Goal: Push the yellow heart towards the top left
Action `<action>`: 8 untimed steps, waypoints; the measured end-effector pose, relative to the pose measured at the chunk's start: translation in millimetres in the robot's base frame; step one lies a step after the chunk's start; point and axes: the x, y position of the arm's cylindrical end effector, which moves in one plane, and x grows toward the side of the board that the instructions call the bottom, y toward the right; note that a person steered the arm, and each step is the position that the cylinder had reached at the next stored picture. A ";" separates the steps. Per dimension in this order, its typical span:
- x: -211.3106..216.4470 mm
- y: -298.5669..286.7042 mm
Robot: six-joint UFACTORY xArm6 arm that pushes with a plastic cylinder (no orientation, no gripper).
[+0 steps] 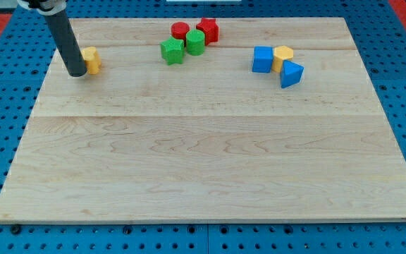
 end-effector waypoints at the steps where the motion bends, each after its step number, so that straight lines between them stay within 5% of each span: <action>1: -13.7 5.5; 3: -76.0 2.0; 5: -36.3 4.5; 7: -60.8 57.0; 8: -82.7 27.2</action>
